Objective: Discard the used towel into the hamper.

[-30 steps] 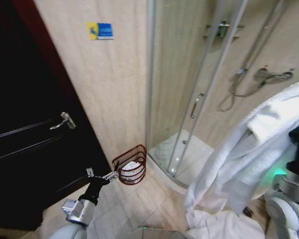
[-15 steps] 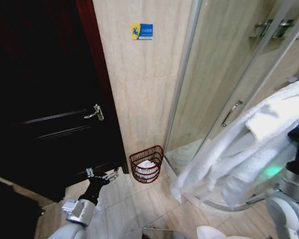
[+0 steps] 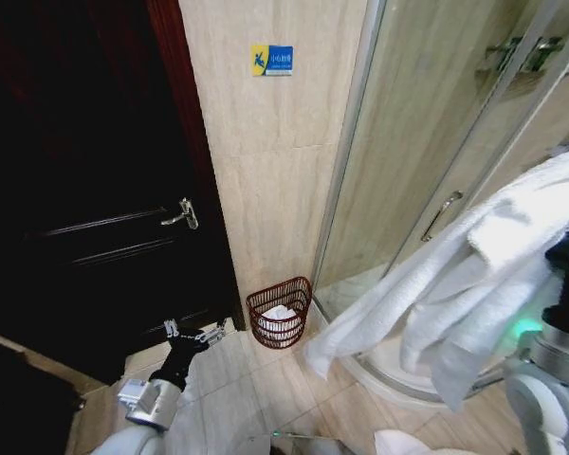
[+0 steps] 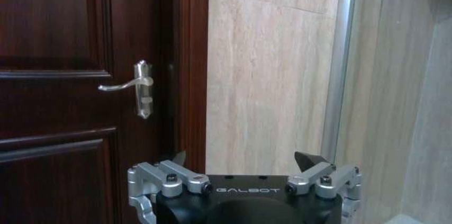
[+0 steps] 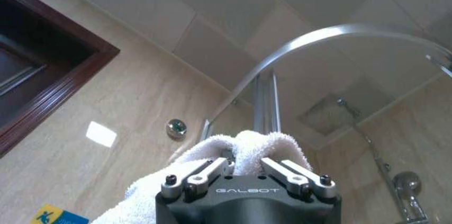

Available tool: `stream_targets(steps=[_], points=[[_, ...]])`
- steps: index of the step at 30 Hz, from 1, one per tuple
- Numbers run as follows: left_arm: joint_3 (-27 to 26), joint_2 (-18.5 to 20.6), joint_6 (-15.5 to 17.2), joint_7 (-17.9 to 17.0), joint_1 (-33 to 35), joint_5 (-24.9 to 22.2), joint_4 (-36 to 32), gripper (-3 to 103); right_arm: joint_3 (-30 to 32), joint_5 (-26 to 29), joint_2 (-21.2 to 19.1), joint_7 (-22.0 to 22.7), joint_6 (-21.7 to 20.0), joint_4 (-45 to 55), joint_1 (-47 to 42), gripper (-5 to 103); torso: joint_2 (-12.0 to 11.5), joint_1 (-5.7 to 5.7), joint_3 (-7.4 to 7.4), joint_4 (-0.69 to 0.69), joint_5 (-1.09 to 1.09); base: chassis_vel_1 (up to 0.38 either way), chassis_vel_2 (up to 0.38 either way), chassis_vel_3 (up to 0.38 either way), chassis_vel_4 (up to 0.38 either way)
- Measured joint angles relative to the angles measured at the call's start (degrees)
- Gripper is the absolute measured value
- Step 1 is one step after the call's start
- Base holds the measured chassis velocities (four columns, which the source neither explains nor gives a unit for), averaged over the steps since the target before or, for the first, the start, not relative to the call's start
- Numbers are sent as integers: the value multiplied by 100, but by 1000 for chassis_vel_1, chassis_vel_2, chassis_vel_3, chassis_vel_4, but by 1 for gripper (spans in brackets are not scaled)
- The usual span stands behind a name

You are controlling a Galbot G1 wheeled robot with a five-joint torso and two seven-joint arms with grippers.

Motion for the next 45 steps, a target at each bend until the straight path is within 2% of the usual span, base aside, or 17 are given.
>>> stream_targets(steps=[23,45], points=[[0,0,0,0,0,0,0,100,-21,72,1,29,163,0,15,5,-48,-25,-23,0,0,2,2,2,2],[0,0,0,0,0,0,0,100,10,65,2,1,213,0,16,5,-60,-32,-28,1,0,84,91,82,76]])
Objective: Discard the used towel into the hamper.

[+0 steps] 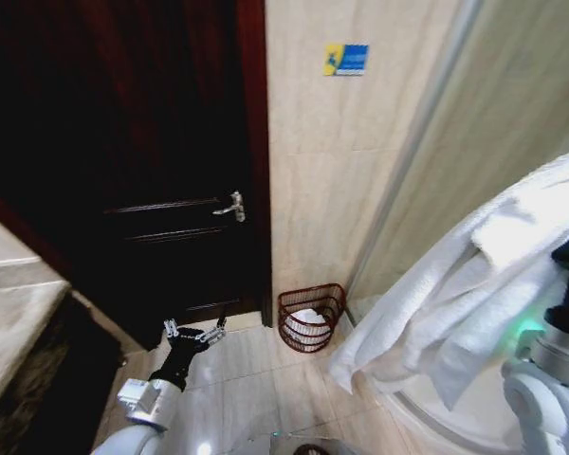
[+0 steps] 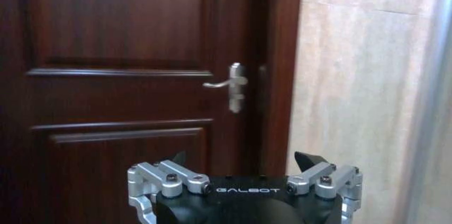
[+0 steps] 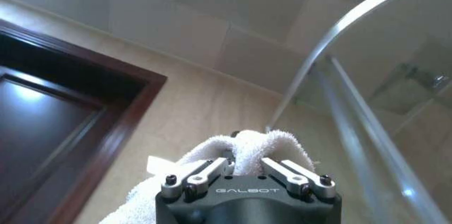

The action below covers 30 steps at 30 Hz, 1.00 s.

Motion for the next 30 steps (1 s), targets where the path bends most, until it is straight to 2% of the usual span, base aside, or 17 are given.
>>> stream_targets(steps=[10,20,26,30], points=[[0,0,0,0,0,0,0,100,2,5,-11,-11,56,0,-1,5,2,2,1,2,0,108,107,96,102],[0,0,0,0,0,0,0,100,2,13,-35,93,52,0,2,5,4,2,1,-1,0,6,4,3,5],[0,0,0,0,0,0,0,100,-67,-35,-206,227,37,0,125,5,4,2,2,-1,0,0,0,0,0],[0,0,0,0,0,0,0,100,-145,81,-545,214,-72,-253,420,5,4,2,2,0,2,0,0,0,0]])
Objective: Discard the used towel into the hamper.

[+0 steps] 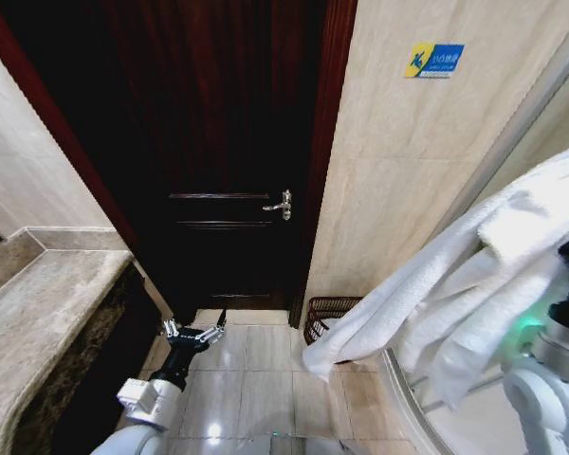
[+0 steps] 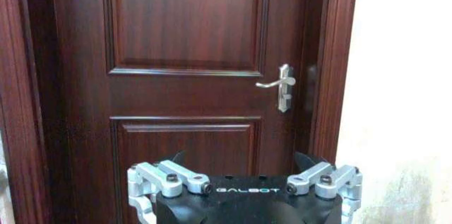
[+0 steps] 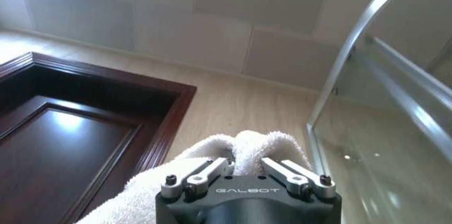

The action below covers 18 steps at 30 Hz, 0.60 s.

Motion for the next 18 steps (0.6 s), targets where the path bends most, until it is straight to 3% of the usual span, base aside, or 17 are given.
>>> stream_targets(steps=[8,18], points=[[0,0,0,0,0,0,0,100,-363,551,-395,-138,-169,-361,441,5,0,0,0,0,-1,0,0,0,0],[0,0,0,0,0,0,0,100,-764,768,-949,-150,-353,-987,1457,5,0,0,0,0,-2,0,0,0,0]])
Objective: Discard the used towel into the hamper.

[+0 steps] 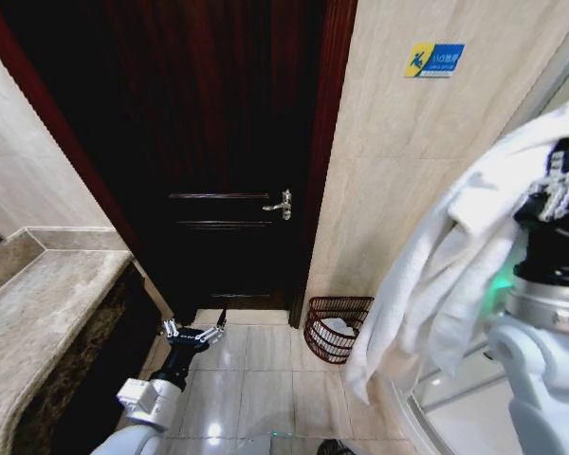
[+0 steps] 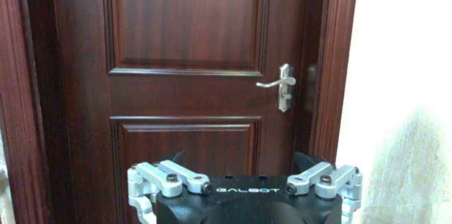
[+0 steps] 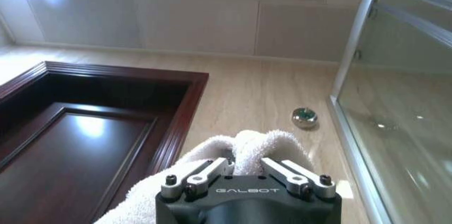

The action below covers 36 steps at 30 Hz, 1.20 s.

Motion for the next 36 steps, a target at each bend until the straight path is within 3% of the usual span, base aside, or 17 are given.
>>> stream_targets(steps=[16,25,36], points=[[-1,0,0,0,0,0,0,100,-506,159,-434,-252,-135,-1082,1506,5,0,0,0,0,0,0,0,0,0],[0,0,0,0,0,0,0,100,-1118,88,-433,-378,-30,-1789,2629,5,0,0,0,1,-1,0,0,0,0],[0,0,0,0,0,0,0,100,-1335,76,-328,-500,112,-2329,3045,5,0,1,0,0,0,0,0,0,0]])
